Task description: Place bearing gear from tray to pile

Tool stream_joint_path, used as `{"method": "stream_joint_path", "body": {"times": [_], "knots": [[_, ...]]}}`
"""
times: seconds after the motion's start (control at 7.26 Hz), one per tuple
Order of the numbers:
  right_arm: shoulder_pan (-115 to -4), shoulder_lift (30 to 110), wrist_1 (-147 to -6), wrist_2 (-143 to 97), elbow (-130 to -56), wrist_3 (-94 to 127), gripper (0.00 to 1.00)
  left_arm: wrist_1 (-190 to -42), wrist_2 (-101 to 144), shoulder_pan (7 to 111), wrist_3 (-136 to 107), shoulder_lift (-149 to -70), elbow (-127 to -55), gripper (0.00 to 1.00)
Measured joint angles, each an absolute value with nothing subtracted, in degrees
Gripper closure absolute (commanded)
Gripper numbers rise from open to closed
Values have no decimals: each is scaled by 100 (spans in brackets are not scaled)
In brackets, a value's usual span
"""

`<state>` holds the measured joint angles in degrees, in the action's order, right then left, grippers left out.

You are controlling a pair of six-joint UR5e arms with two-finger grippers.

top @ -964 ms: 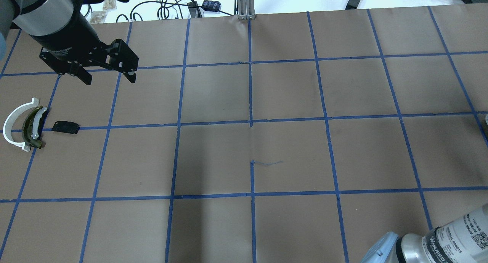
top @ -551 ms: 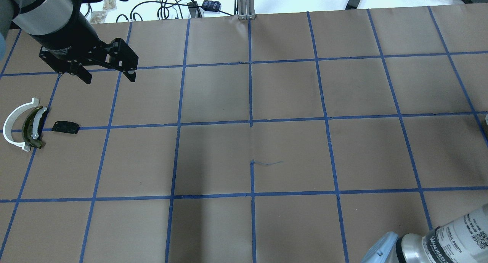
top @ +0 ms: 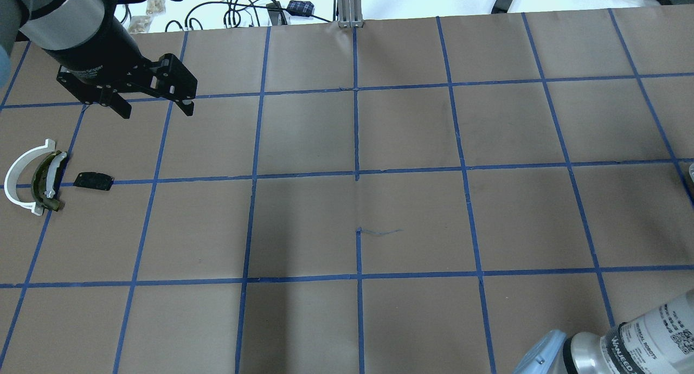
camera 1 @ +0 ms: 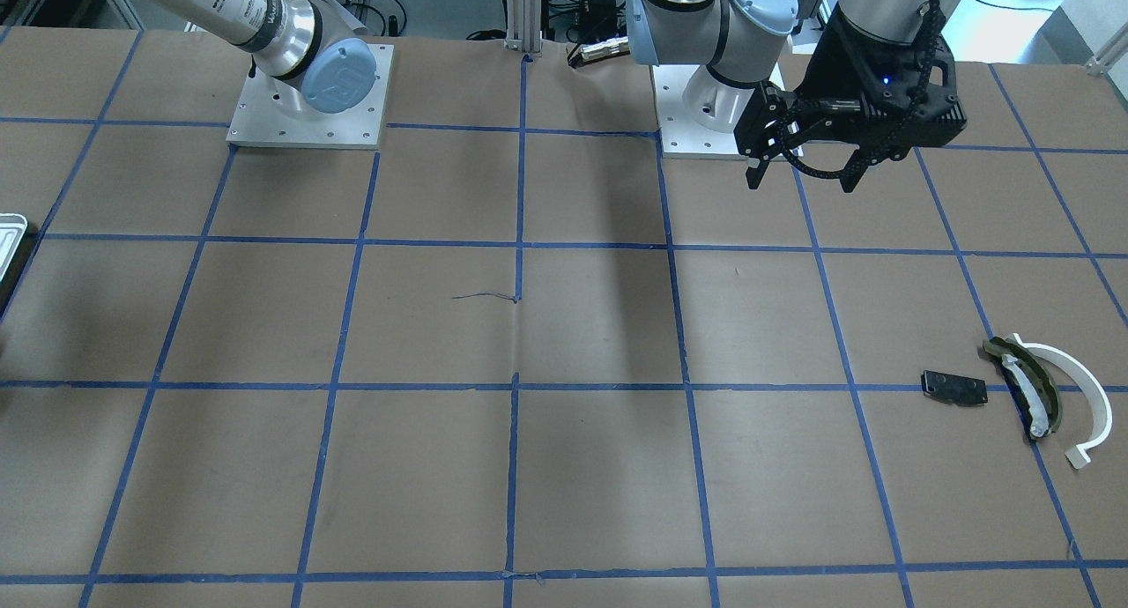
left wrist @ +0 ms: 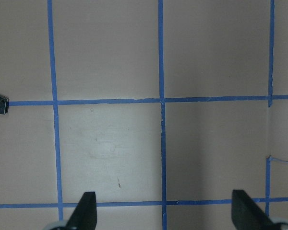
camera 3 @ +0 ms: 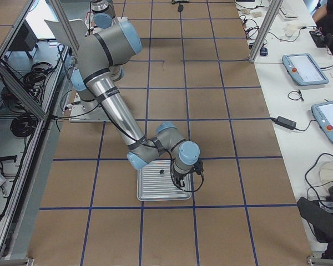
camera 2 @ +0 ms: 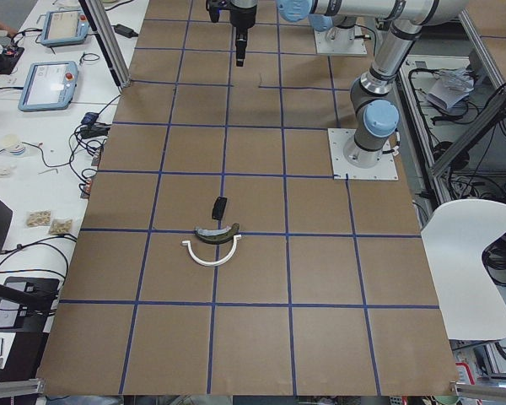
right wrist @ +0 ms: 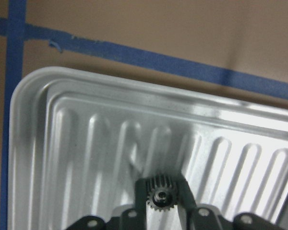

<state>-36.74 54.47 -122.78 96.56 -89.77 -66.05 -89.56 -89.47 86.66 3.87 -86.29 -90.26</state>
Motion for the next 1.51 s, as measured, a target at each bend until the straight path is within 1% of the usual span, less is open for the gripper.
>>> {"method": "stream_joint_path", "body": {"times": [0.28,0.41,0.69,1.1,1.24,1.51], "knots": [[-3692,5722,-12105,9734,-8935,-6572,100,-8956,-8947,8666,387,-8631,-9026,0],[-3743,6113,-11728,9660,-8929,-6465,100,-8956,-8947,8666,388,-8634,-9026,0],[-4139,7183,-10491,9478,-8925,-5624,100,-8956,-8947,8666,389,-8638,-9026,0],[-5444,8564,-8751,9447,-8924,-3314,100,-8956,-8947,8666,390,-8639,-9024,0],[-6039,8864,-8317,9411,-8923,-2351,100,-8956,-8947,8666,389,-8639,-9024,0],[-7261,9113,-7987,9240,-8921,-678,100,-8956,-8947,8666,387,-8639,-9025,0]]}}
